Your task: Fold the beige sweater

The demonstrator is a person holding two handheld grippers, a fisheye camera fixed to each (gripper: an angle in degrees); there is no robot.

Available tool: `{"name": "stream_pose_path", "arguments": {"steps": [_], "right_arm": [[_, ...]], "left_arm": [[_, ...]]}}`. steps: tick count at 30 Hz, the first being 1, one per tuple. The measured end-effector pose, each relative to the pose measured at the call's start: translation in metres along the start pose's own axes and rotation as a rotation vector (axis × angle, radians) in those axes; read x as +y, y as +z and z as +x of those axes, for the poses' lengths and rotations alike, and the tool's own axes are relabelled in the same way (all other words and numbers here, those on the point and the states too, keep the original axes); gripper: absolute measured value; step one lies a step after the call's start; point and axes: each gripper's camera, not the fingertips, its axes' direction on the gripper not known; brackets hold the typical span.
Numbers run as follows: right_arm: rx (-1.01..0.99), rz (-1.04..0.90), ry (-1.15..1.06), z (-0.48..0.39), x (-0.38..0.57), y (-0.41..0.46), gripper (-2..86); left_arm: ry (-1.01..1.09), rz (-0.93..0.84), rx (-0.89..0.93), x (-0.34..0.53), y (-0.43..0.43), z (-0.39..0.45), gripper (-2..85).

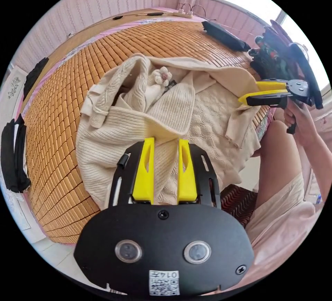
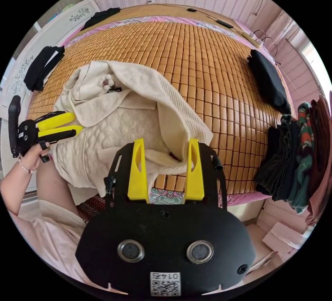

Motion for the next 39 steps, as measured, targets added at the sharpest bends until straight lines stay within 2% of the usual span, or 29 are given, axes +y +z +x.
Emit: {"name": "stream_pose_path", "arguments": {"steps": [2, 4, 8, 10, 13, 15, 18, 22, 29, 31, 33, 37, 39], "right_arm": [[-0.018, -0.068, 0.008, 0.008, -0.006, 0.014, 10.2], [-0.034, -0.06, 0.006, 0.018, -0.013, 0.005, 6.0], [0.045, 0.057, 0.028, 0.06, -0.026, -0.041, 4.0], [0.068, 0.079, 0.048, 0.083, -0.035, -0.056, 4.0], [0.087, 0.054, 0.073, 0.114, -0.05, -0.063, 4.6], [0.136, -0.005, 0.104, 0.124, -0.058, -0.056, 5.6], [0.175, -0.019, 0.107, 0.12, -0.07, -0.056, 9.7], [0.125, 0.077, -0.07, 0.068, -0.1, -0.062, 10.7], [0.056, 0.087, -0.412, -0.054, -0.198, -0.03, 13.4], [0.072, 0.077, -0.448, -0.073, -0.221, -0.017, 13.4], [0.106, 0.062, -0.444, -0.081, -0.242, -0.003, 13.1], [0.062, 0.017, -0.381, -0.073, -0.274, 0.027, 5.5], [0.035, -0.033, -0.402, -0.07, -0.282, 0.038, 1.0]], "left_arm": [[0.013, -0.026, -0.067, -0.004, -0.001, -0.002, 4.6], [0.008, 0.001, -0.031, -0.003, -0.014, -0.011, 3.0], [-0.2, 0.229, 0.068, 0.037, -0.08, -0.075, 1.7], [-0.318, 0.303, 0.03, 0.07, -0.111, -0.116, 1.5], [-0.585, 0.277, -0.115, 0.137, -0.133, -0.192, 0.1], [-0.782, 0.186, -0.188, 0.187, -0.135, -0.24, -0.4], [-0.892, 0.158, -0.244, 0.224, -0.15, -0.268, 0.2], [-0.755, 0.215, -0.24, 0.201, -0.159, -0.263, 0.9], [-0.401, 0.118, -0.001, 0.052, -0.081, -0.245, 8.7], [-0.351, 0.059, 0.016, 0.021, -0.059, -0.245, 9.8], [-0.31, -0.024, -0.04, -0.004, -0.04, -0.249, 10.4], [-0.281, -0.155, -0.096, -0.009, -0.013, -0.258, 10.5], [-0.297, -0.084, -0.049, 0.004, -0.01, -0.267, 9.8]]}}
